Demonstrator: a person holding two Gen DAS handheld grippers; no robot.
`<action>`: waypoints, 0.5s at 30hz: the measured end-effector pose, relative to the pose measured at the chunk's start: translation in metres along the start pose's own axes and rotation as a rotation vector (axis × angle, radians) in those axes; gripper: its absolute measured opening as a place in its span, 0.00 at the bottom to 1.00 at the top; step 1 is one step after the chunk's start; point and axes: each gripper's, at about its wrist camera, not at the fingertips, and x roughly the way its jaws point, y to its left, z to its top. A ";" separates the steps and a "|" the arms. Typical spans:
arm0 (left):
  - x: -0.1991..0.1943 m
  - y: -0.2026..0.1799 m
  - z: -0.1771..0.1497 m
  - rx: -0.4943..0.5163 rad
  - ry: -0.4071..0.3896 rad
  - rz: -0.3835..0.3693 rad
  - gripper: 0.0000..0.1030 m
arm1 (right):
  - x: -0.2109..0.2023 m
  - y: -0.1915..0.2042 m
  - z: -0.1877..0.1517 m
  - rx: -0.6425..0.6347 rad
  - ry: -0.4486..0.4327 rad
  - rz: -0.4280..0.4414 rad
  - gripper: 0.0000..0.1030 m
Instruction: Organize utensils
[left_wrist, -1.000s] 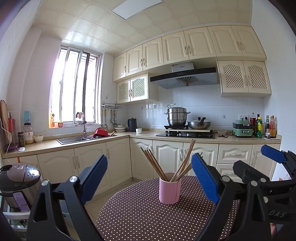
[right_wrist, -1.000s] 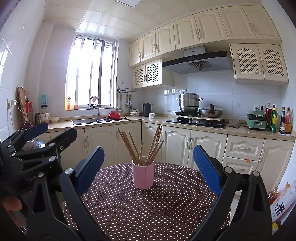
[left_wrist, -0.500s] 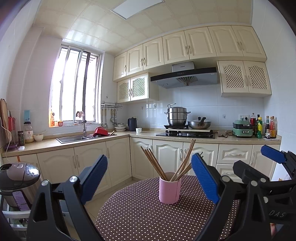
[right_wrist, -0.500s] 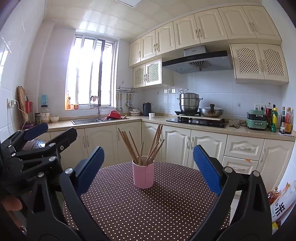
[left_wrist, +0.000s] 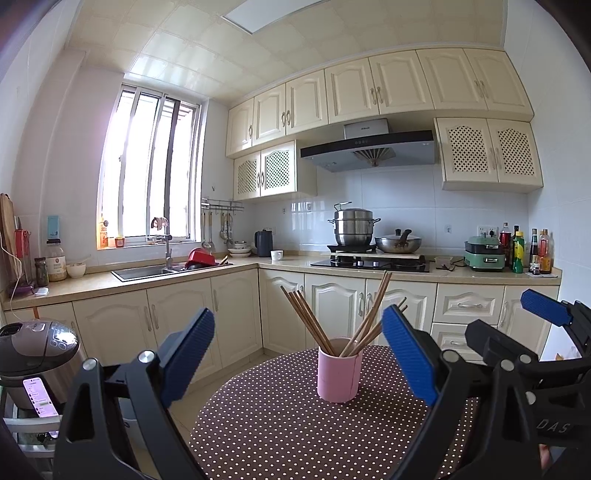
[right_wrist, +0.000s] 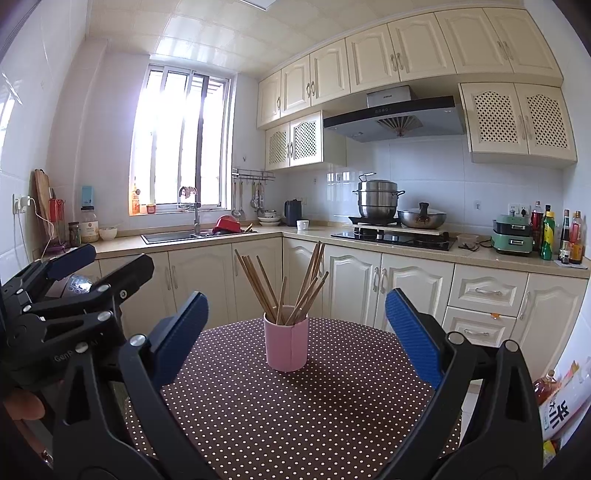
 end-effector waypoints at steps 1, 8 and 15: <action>0.000 0.000 0.000 0.001 0.002 0.000 0.88 | 0.000 0.000 0.000 0.000 0.001 -0.001 0.92; 0.004 -0.001 -0.002 0.005 0.015 0.003 0.88 | 0.003 -0.001 -0.003 0.007 0.013 -0.001 0.92; 0.010 -0.003 -0.002 0.008 0.029 0.006 0.88 | 0.008 -0.002 -0.005 0.014 0.027 0.000 0.92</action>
